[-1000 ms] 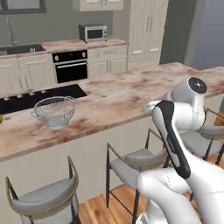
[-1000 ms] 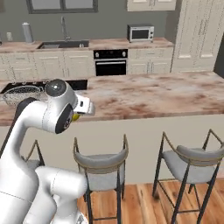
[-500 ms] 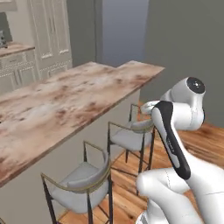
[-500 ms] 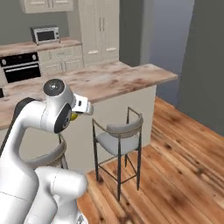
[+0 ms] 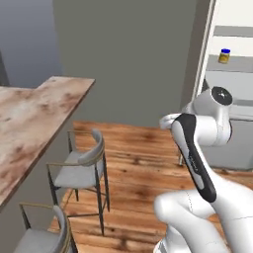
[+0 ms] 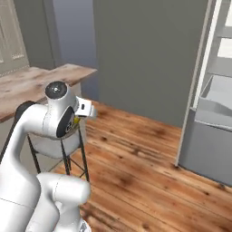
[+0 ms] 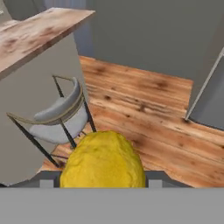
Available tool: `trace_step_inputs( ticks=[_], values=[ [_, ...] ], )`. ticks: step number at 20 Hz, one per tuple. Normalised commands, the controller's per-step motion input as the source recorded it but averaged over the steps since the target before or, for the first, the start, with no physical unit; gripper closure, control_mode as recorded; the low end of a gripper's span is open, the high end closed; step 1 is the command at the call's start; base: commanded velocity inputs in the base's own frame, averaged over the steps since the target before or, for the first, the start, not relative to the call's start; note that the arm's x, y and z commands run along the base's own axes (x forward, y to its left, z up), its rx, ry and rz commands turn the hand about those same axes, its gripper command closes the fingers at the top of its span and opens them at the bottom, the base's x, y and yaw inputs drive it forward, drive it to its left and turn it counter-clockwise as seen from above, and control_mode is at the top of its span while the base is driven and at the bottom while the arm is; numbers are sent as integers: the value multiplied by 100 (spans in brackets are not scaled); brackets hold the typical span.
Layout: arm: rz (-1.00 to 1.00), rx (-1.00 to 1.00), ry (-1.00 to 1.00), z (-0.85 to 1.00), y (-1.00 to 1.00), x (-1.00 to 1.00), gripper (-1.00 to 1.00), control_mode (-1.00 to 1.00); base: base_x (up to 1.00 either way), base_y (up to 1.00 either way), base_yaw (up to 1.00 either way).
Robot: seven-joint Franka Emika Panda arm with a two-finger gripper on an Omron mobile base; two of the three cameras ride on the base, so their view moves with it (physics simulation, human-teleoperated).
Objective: Place the lemons inside the fridge drawer. Close the drawer after placing the vegetables.
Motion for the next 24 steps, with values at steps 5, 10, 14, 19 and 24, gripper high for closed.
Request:
trace_step_inputs(
  ticks=[5,10,14,19,24],
  values=[
    [0,0,0,0,0,0,100,100,60,-6,-52],
    [0,0,0,0,0,0,100,100,99,-19,-26],
    [0,0,0,0,0,0,100,100,97,-31,-21],
    [0,0,0,0,0,0,100,100,86,-55,-17],
    [0,0,0,0,0,0,100,100,69,-66,-15]
  ],
)
